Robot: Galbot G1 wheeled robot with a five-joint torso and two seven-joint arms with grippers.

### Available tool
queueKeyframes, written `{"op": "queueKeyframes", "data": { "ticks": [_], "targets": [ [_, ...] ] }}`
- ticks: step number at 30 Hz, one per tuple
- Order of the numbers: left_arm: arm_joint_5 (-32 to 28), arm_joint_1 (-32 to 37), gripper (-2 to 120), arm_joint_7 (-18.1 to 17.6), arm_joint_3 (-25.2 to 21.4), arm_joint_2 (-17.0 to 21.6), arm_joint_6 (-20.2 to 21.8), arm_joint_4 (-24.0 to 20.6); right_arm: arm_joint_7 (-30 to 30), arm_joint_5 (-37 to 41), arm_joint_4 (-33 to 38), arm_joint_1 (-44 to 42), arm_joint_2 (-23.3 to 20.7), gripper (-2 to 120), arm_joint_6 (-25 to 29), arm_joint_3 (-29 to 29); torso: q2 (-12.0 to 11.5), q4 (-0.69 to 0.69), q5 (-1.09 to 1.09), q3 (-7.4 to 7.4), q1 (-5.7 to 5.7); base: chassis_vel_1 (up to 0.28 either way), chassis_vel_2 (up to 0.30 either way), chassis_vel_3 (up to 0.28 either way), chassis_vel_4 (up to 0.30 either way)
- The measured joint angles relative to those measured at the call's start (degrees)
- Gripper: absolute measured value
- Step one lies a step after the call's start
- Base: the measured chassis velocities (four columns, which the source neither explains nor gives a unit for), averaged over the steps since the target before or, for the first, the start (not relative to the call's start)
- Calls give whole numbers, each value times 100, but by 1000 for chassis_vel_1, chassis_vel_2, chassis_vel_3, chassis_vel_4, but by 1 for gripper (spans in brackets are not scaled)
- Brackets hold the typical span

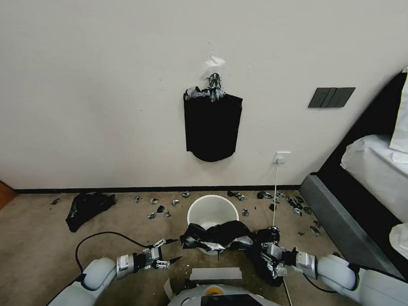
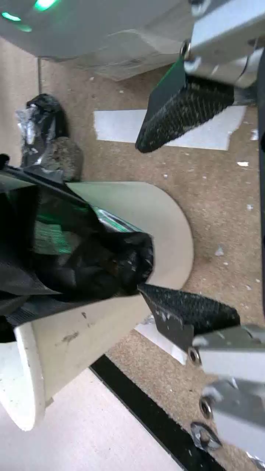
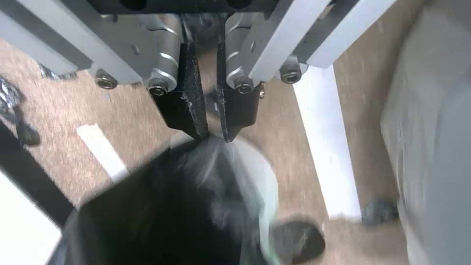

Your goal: Place a trash bag onto the trash bin.

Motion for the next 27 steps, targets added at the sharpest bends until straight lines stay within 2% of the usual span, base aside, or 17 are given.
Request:
{"op": "queueKeyframes", "data": {
  "ticks": [4, 8, 11, 12, 14, 15, 18, 19, 20, 22, 23, 26, 27],
  "targets": [
    [215, -56, 79, 126, -224, 23, 99, 55, -29, -271, -287, 76, -23, 10, 76, 58, 0, -1, 0, 0, 0, 0, 0, 0, 0],
    [335, -109, 85, 87, -443, 9, 190, 84, 182, -674, -572, 277, -23, 10, 90, 89, 0, 0, 1, 0, 0, 0, 0, 0, 0],
    [355, -147, 97, -300, -671, -60, 279, 47, 713, -912, -658, 499, -21, 10, -144, 137, 0, 0, 0, 0, 0, 0, 0, 0, 0],
    [355, -147, 97, -300, -671, -60, 279, 47, 713, -912, -658, 499, -21, 10, -144, 137, 0, 0, 0, 0, 0, 0, 0, 0, 0],
    [237, -182, 99, -711, -805, -104, 370, -32, 1018, -1032, -648, 727, -10, 10, -398, 220, 0, -1, 0, 0, 0, 0, 0, 0, 0],
    [237, -182, 99, -711, -805, -104, 370, -32, 1018, -1032, -648, 727, -10, 10, -398, 220, 0, -1, 0, 0, 0, 0, 0, 0, 0],
    [-144, -208, 100, -1368, -938, -175, 583, -240, 1171, -940, -462, 1275, 19, 10, -775, 268, 0, 0, 0, 0, 1, 0, 0, 0, 0],
    [-144, -208, 100, -1368, -938, -175, 583, -240, 1171, -940, -462, 1275, 19, 10, -775, 268, 0, 0, 0, 0, 1, 0, 0, 0, 0],
    [-380, -198, 100, -1583, -956, -203, 689, -353, 1106, -763, -354, 1595, 40, 10, -916, 192, 0, 0, -2, 0, 0, 0, 0, 0, 0],
    [-814, -166, 100, -1796, -971, -255, 859, -558, 848, -542, -227, 2107, 141, 10, -1046, 60, 0, 2, 0, 0, 0, 0, 0, 0, 0],
    [-814, -166, 100, -1796, -971, -255, 859, -558, 848, -542, -227, 2107, 141, 10, -1046, 60, 0, 2, 0, 0, 0, 0, 0, 0, 0],
    [-1222, -140, 100, -1967, -977, -317, 1030, -804, 209, -259, -213, 2870, 337, 10, -1123, -220, 0, -3, 1, 0, 0, 0, 0, 0, 0],
    [-1222, -140, 100, -1967, -977, -317, 1030, -804, 209, -259, -213, 2870, 337, 10, -1123, -220, 0, -3, 1, 0, 0, 0, 0, 0, 0]
  ]
}}
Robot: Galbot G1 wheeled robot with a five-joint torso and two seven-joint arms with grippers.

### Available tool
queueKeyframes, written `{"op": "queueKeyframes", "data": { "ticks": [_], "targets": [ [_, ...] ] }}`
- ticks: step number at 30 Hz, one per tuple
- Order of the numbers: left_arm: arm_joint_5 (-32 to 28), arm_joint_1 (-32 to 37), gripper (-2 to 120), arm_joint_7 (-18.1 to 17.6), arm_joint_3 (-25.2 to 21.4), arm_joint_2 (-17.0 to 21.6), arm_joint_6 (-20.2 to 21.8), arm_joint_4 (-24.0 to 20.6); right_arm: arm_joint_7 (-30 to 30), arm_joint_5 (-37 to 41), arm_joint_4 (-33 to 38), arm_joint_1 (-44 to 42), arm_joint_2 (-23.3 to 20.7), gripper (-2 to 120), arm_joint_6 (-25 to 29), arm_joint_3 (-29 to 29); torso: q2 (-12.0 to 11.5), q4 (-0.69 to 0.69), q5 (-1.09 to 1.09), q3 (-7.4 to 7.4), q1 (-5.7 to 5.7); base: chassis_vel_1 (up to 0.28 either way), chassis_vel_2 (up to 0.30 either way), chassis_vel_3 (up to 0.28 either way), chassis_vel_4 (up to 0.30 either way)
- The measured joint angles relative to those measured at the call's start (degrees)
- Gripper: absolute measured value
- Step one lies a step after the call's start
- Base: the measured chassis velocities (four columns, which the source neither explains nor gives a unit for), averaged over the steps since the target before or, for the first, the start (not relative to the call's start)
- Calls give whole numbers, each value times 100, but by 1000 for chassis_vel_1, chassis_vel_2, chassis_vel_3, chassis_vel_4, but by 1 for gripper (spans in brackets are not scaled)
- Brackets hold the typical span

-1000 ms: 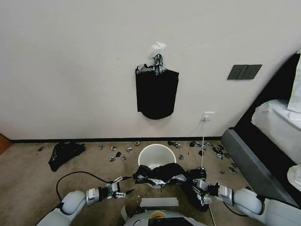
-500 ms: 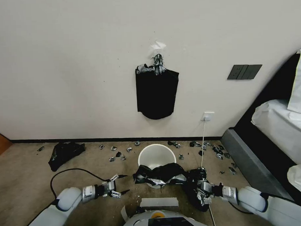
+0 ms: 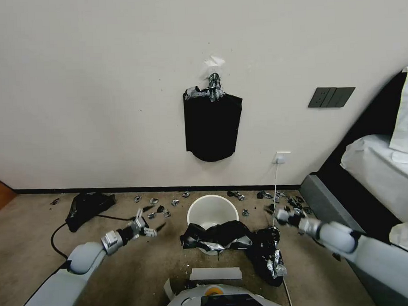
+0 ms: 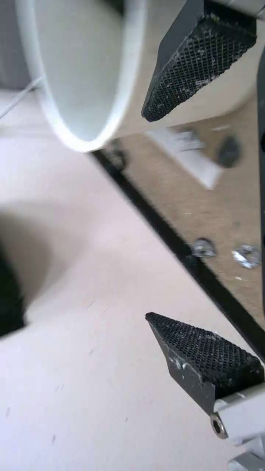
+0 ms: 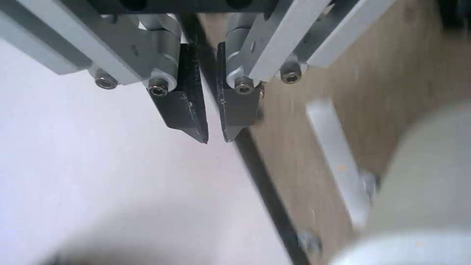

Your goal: Place a trash bag onto the trash bin.

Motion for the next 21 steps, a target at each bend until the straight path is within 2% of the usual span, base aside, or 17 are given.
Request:
{"op": "queueKeyframes", "data": {
  "ticks": [2, 3, 4, 5, 8, 17, 21],
  "targets": [
    [-96, 31, 100, -52, -32, -74, 55, -135, -475, 259, -87, 939, 176, 10, -2, -736, 0, 1, 0, 0, 0, 0, 0, 0, 0],
    [-102, 37, 100, -55, -44, -96, 61, -164, -560, 306, -117, 1225, 234, 10, -2, -984, 0, 5, 1, 0, 0, 0, 0, 0, 0],
    [-102, 37, 100, -55, -44, -96, 61, -164, -560, 306, -117, 1225, 234, 10, -2, -984, 0, 5, 1, 0, 0, 0, 0, 0, 0],
    [-107, 53, 100, -64, -62, -132, 69, -210, -673, 349, -181, 1645, 331, 10, -5, -1363, 0, 6, -3, 0, 0, 0, 0, 0, 0],
    [-108, 127, 100, -70, -124, -178, 90, -326, -782, 366, -324, 2291, 564, 10, 35, -1902, 0, 6, 0, 0, 0, 0, 0, 0, 0],
    [-92, 164, 100, -62, -150, -240, 83, -366, -510, 493, -311, 2393, 643, 10, 183, -2072, 0, 1, -1, 0, 0, 0, 0, 0, 0],
    [-81, 169, 100, -55, -151, -240, 70, -367, -193, 562, -208, 2284, 598, 9, 218, -2073, 0, 2, -1, 0, 0, 0, 0, 0, 0]
  ]
}}
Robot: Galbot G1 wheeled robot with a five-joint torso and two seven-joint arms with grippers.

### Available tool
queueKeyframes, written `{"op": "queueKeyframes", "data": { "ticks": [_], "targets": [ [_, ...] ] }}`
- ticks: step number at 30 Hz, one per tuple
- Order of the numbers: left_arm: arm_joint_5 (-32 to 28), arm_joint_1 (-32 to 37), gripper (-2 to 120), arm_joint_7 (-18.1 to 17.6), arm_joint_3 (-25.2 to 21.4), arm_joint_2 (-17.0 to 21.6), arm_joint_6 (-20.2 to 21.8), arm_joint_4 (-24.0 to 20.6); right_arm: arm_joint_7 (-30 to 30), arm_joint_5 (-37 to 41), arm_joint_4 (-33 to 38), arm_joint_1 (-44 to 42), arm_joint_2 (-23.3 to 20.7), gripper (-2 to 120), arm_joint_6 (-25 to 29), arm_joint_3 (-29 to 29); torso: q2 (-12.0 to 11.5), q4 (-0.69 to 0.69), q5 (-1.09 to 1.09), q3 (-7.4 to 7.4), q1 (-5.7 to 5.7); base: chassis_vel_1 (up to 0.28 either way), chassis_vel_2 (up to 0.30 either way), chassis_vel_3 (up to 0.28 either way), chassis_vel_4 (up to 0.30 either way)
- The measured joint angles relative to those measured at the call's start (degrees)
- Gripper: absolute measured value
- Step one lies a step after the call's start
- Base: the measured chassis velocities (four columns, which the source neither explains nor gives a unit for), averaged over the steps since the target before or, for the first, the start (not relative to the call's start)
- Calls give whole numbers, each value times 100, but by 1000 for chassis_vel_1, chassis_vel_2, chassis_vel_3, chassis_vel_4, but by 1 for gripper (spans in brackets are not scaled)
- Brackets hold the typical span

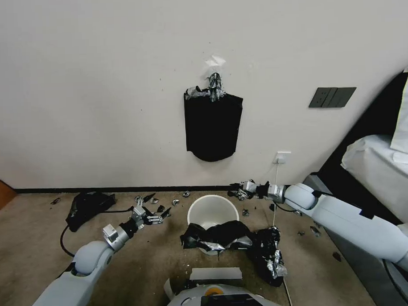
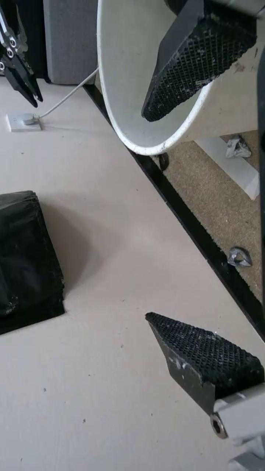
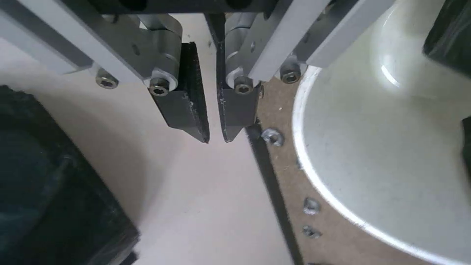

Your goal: Place a trash bag onto the trash bin.

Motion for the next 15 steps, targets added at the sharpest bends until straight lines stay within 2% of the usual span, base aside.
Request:
{"op": "queueKeyframes", "data": {
  "ticks": [2, 4, 5, 8, 10, 13, 14, 15],
  "targets": [
    [3, -4, 100, 3, 6, -3, -4, -7, 115, 9, 12, -47, -13, 9, 34, -3, 0, -1, 0, 0, 0, 0, 0, 0, 0],
    [6, -5, 100, 8, 16, -8, -9, -14, 142, 8, -30, -59, -3, 17, 80, -4, 0, 0, 0, 0, 0, 0, 0, 0, 0],
    [6, -5, 100, 8, 16, -8, -9, -14, 142, 8, -30, -59, -3, 17, 80, -4, 0, 0, 0, 0, 0, 0, 0, 0, 0],
    [11, -2, 100, 16, 19, -13, -17, -16, 146, 7, -71, -36, 30, 32, 108, -60, 0, 0, 0, 0, 0, 0, 0, 0, 0],
    [12, -2, 100, 16, 19, -15, -18, -20, 136, 9, -75, 7, 36, 35, 100, -108, 0, 1, 1, 0, 0, 0, 0, 0, 0],
    [15, -2, 100, 17, 21, -11, -19, -50, -10, 103, -69, 418, 29, 48, -180, -558, 0, 0, 1, 0, 0, 0, 0, 0, 0],
    [15, -2, 100, 17, 21, -11, -19, -50, -10, 103, -69, 418, 29, 48, -180, -558, 0, 0, 1, 0, 0, 0, 0, 0, 0],
    [15, -6, 100, 17, 24, -12, -19, -62, -95, 161, -80, 699, 47, 55, -334, -830, 0, 0, -1, 0, 0, 0, 0, 0, 0]
  ]
}}
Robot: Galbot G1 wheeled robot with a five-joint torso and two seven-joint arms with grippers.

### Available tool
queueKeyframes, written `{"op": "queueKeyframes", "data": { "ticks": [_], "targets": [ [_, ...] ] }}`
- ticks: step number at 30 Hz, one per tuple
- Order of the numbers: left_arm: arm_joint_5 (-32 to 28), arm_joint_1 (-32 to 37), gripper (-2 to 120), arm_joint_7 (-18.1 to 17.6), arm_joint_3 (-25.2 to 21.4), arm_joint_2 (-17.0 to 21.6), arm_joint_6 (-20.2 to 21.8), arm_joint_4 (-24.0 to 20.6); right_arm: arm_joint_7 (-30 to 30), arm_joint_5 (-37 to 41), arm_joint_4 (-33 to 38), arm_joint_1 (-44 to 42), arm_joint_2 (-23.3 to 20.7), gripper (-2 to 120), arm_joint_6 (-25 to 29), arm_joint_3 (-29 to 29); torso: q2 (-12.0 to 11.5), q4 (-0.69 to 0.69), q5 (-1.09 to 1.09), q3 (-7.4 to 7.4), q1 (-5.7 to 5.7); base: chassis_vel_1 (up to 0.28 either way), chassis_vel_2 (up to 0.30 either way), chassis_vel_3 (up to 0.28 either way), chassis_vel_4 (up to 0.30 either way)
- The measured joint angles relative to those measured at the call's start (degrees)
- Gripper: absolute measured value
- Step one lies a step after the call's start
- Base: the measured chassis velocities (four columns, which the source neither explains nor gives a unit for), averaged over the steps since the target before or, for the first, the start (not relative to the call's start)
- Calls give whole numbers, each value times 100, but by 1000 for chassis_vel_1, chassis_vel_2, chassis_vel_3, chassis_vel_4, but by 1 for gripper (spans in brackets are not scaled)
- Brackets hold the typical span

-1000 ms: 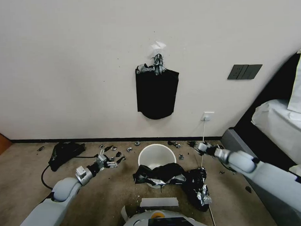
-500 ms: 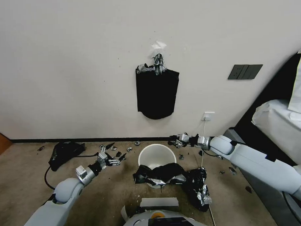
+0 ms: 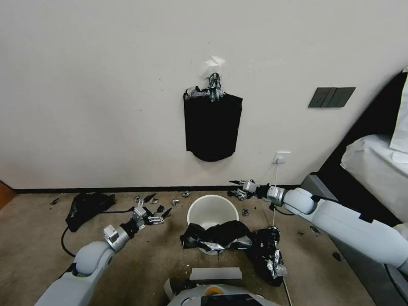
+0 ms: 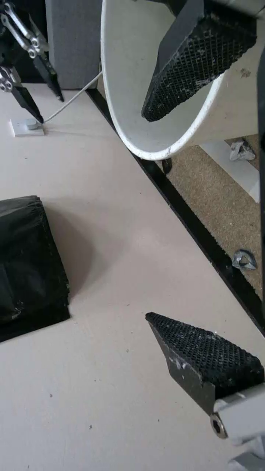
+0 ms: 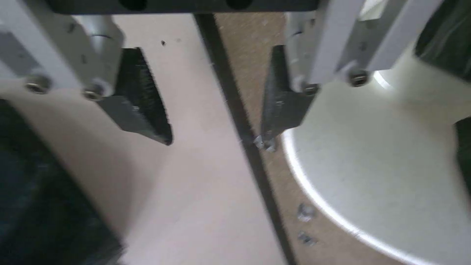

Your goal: Place a trash bag onto the trash bin.

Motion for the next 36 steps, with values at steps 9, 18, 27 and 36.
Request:
{"op": "queueKeyframes", "data": {
  "ticks": [9, 18, 27, 36],
  "targets": [
    [37, 55, 100, 12, -16, -129, -14, -24, -501, 614, -401, 1460, 552, 88, -800, -1541, 0, 2, 0, 0, 0, 0, 0, 0, 0],
    [176, 93, 100, 23, -87, -227, -114, -21, -710, 950, -1132, 2283, 1239, 100, -1052, -2466, 0, 1, -1, 0, 0, 0, 0, 0, 0],
    [225, 80, 100, 27, -98, -272, -140, 18, -1092, 1025, -1739, 2419, 1567, 99, -1044, -2765, 0, -1, 1, 0, 0, 0, 0, 0, 0],
    [225, 63, 100, 29, -99, -302, -148, 63, -1177, 990, -2038, 2323, 1853, 79, -936, -2818, 0, 1, 0, 0, 0, 0, 0, 0, 0]
  ]
}}
